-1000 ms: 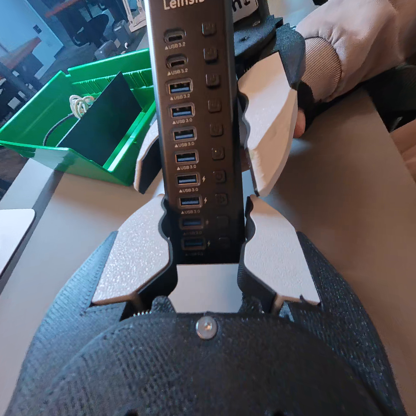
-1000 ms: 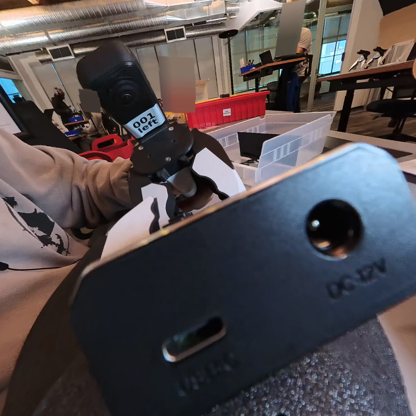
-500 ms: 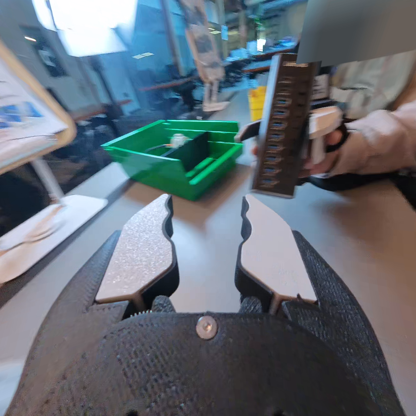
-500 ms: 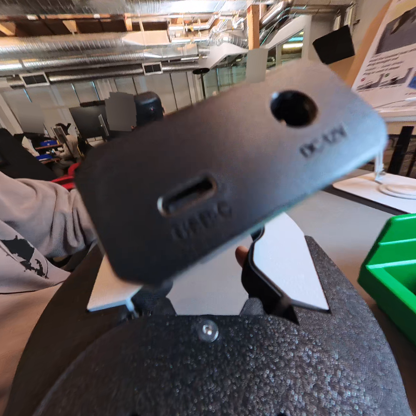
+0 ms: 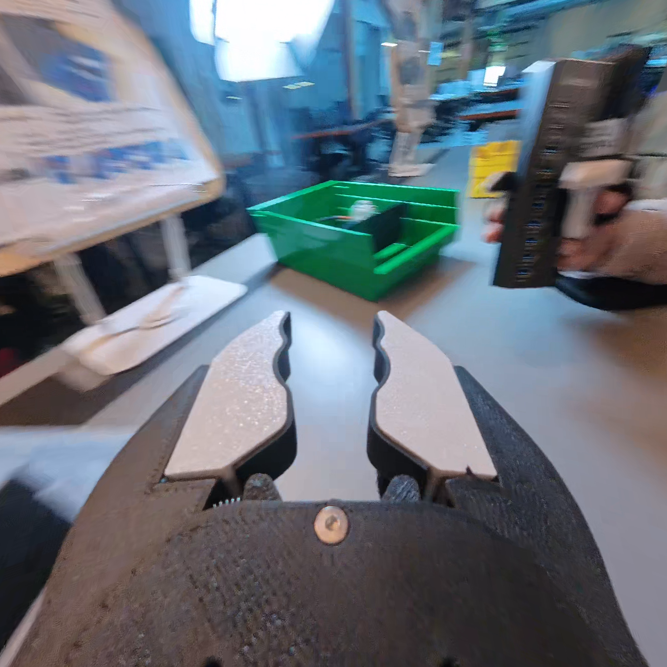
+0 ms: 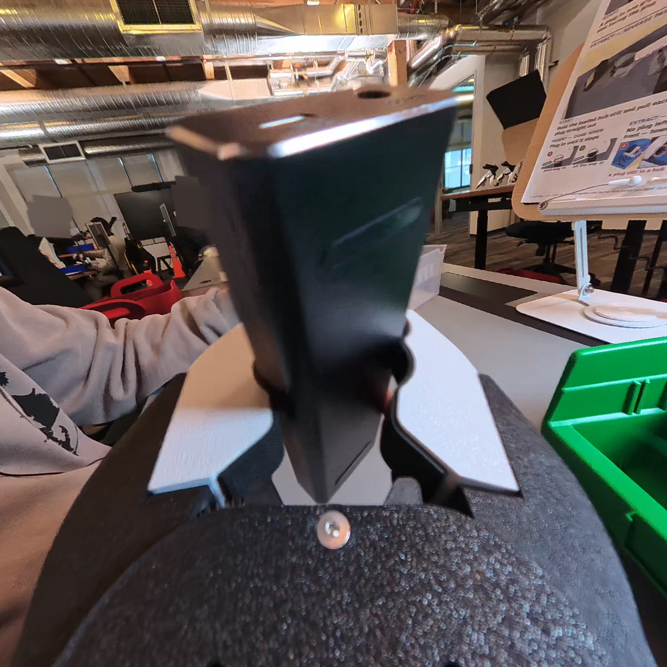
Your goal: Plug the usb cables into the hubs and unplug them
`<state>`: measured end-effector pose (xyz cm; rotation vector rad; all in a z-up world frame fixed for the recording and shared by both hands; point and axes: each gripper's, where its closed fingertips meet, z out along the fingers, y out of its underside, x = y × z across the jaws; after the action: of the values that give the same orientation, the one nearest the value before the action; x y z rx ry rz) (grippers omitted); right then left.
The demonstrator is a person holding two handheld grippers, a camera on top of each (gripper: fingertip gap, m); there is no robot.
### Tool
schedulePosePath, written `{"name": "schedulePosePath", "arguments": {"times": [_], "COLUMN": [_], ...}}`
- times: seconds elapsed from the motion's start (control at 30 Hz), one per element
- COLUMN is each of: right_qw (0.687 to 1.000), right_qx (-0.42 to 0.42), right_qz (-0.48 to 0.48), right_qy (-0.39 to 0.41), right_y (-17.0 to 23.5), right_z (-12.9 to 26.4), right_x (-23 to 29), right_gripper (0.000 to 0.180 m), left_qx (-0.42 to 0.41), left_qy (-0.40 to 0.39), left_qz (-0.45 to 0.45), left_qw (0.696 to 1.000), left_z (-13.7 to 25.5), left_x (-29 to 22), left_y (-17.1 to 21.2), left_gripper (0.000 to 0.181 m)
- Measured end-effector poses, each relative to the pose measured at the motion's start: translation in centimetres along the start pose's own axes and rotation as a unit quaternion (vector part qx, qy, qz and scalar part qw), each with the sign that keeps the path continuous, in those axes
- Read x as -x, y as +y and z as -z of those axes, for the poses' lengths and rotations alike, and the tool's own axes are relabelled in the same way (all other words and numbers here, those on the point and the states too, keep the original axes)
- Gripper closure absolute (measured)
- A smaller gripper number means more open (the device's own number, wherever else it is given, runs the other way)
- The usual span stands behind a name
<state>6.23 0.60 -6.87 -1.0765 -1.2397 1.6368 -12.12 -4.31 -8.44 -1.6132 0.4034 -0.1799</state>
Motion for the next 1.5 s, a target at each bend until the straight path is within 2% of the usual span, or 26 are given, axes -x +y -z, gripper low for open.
{"name": "schedulePosePath", "arguments": {"times": [0.03,0.13,0.2,0.3,0.43,0.47,0.57,0.67,0.8,0.93,1.07,1.17,1.37,1.5], "right_qw": [1.0,1.0,1.0,0.999,1.0,1.0,0.999,0.999,0.995,0.984,0.982,0.983,0.985,0.992], "right_qx": [-0.013,-0.008,0.028,0.036,-0.002,-0.006,-0.019,0.002,0.067,0.094,0.084,0.073,0.076,0.028], "right_qz": [0.0,-0.014,0.004,0.02,0.02,0.023,0.038,0.03,0.05,0.092,0.066,0.043,0.003,-0.019], "right_qy": [0.004,-0.007,-0.003,-0.008,0.004,0.006,0.013,0.027,-0.053,-0.123,-0.154,-0.162,-0.156,-0.12], "right_y": [-0.3,0.3,2.0,2.4,1.3,1.3,0.6,0.7,2.9,4.7,4.9,4.8,5.0,3.1], "right_z": [0.1,-0.6,-1.7,-2.3,-2.1,-2.2,-2.2,-1.6,-1.3,-1.8,-2.7,-3.4,-3.3,-2.9], "right_x": [0.0,0.6,0.9,1.7,2.1,2.1,2.2,1.4,2.7,5.8,8.0,8.9,7.9,6.1], "right_gripper": [0.13,0.131,0.132,0.132,0.132,0.132,0.131,0.131,0.118,0.113,0.094,0.089,0.1,0.101], "left_qx": [0.007,0.049,0.136,0.154,0.092,0.084,0.085,0.081,0.107,0.117,0.153,0.177,0.163,0.107], "left_qy": [0.05,0.168,0.228,0.248,0.171,0.153,0.173,0.19,0.305,0.436,0.486,0.494,0.474,0.405], "left_qz": [0.002,0.024,0.017,-0.01,-0.05,-0.068,-0.084,-0.116,-0.051,0.04,0.049,0.043,0.064,0.065], "left_qw": [0.999,0.984,0.964,0.956,0.98,0.982,0.978,0.971,0.945,0.891,0.859,0.85,0.863,0.906], "left_z": [-1.5,-6.7,-9.8,-11.9,-13.0,-13.1,-12.3,-10.7,-7.5,-3.8,-2.7,-2.7,-3.3,-5.1], "left_x": [-3.0,-12.1,-17.0,-19.8,-19.6,-19.3,-19.0,-18.2,-18.9,-20.3,-21.8,-22.4,-21.6,-19.9], "left_y": [0.2,2.0,5.1,6.4,4.8,4.3,3.7,3.2,3.2,3.7,4.7,5.6,5.0,3.2], "left_gripper": [0.13,0.117,0.092,0.094,0.113,0.113,0.115,0.116,0.116,0.117,0.117,0.117,0.117,0.117]}}
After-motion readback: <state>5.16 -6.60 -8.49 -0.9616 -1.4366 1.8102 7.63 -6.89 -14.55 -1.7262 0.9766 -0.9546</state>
